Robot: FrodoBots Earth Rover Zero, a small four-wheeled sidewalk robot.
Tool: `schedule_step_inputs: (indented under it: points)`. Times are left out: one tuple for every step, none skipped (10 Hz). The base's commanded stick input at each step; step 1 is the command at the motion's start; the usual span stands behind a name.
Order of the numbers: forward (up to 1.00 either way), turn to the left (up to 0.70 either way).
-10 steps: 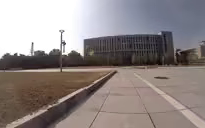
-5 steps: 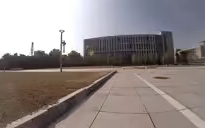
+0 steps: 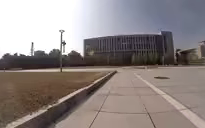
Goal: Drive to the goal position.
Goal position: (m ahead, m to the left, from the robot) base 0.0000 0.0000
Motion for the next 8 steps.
schedule_step_inputs:
  points:
    - [0.02, 0.00]
    - [0.04, 0.00]
    - [0.04, 0.00]
    - [0.01, 0.00]
    - [0.02, 0.00]
    - [0.04, 0.00]
    - [0.04, 0.00]
    - [0.04, 0.00]
